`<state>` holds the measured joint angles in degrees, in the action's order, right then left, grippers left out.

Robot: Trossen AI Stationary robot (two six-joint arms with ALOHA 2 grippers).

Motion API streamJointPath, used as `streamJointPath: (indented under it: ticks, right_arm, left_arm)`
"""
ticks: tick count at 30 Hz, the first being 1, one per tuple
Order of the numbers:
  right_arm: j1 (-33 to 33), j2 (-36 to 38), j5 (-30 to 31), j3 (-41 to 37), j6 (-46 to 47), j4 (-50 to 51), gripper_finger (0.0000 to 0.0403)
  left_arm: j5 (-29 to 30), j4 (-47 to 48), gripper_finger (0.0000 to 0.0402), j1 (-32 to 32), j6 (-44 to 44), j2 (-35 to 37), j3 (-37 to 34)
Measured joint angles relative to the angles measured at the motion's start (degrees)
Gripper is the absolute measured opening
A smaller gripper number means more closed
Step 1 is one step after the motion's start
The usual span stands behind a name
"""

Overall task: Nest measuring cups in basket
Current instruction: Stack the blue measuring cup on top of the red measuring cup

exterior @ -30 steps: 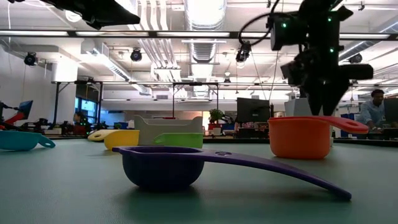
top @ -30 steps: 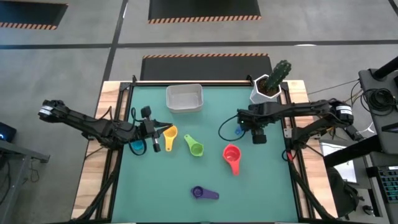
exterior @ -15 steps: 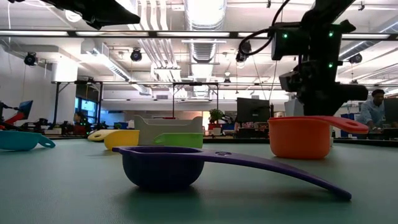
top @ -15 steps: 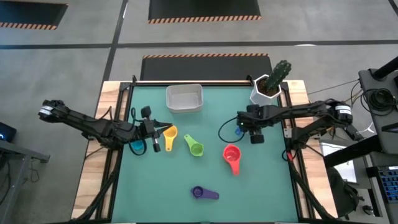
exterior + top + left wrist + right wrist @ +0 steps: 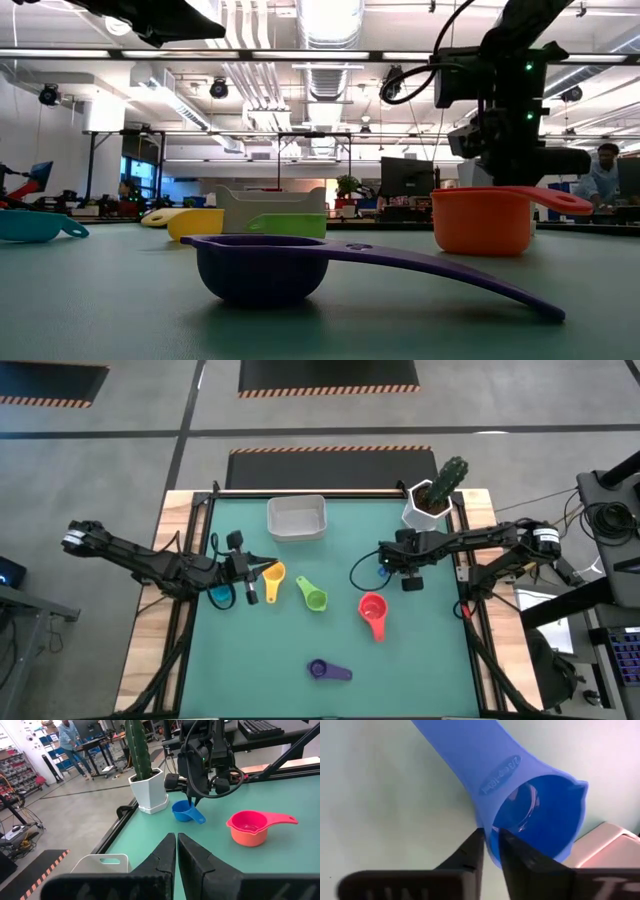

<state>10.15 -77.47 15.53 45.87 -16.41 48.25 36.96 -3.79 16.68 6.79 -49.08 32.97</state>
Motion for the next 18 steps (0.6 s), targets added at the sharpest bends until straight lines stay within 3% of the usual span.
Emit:
streamJointPath:
  ticks: [4,18]
  right_arm:
    - [0.0,0.1,0.0,0.0,-0.1,0.0,0.0012]
    - [0.0,3.3,1.2,3.6,0.3,1.2,0.0009]
  left_arm:
    - [0.0,0.0,0.0000,0.0,0.0,0.0,0.0]
    - [0.0,0.0,0.0000,0.0,0.1,0.0,0.0]
